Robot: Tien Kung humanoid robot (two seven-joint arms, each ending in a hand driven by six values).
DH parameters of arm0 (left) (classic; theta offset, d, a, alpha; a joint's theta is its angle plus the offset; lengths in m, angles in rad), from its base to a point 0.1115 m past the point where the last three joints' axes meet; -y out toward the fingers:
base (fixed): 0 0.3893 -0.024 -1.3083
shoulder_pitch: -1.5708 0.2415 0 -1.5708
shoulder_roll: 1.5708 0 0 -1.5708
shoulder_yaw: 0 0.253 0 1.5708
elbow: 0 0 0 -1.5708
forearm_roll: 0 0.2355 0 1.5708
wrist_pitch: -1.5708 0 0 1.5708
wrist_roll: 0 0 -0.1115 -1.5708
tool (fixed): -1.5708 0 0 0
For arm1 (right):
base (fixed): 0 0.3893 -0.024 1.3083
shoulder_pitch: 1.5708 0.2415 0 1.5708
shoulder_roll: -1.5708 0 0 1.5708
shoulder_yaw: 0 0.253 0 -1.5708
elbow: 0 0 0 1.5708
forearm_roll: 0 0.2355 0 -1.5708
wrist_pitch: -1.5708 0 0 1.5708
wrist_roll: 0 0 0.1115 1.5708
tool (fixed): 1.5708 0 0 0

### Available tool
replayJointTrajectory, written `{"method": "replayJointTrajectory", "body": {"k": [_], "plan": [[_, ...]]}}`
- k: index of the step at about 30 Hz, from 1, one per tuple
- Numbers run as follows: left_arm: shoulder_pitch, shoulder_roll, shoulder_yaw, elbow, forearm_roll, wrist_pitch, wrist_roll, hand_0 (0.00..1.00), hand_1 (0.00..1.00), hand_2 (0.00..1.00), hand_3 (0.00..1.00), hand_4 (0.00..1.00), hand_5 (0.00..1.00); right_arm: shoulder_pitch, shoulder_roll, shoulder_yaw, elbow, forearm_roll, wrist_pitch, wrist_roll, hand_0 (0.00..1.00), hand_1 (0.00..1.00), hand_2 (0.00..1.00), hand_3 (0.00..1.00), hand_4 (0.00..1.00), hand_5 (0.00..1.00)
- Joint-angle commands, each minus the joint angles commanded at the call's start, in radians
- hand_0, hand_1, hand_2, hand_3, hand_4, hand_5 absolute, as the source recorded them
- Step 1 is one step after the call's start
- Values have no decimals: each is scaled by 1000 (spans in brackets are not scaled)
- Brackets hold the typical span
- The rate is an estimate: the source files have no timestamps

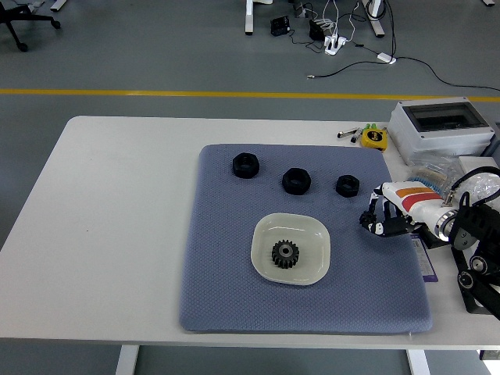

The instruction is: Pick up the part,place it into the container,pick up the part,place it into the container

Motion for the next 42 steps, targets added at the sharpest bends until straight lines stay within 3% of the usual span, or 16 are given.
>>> {"method": "replayJointTrajectory", "body": {"k": [14, 22, 34, 42], "plan": [[0, 2, 1, 1, -2, -1, -1, 701, 648, 670, 578, 666, 628, 16, -24, -35, 223, -49, 36, -25, 12, 163, 283, 485, 764, 354], [1, 4, 0, 1, -2, -1, 0, 701, 648, 671, 579, 666, 627, 64, -2, -116, 320, -53, 61, -34, 12, 162, 283, 485, 769, 349], [3, 7, 5, 2, -14, 1, -1, 701, 648, 671, 578, 667, 627, 143, 72, -240, 271, -29, 67, -35, 4, 152, 278, 487, 774, 345], [3, 8, 5, 3, -17, 3, -2, 702, 648, 675, 578, 668, 627, 162, 86, -285, 250, -31, 85, -43, 4, 150, 272, 491, 776, 348]]}}
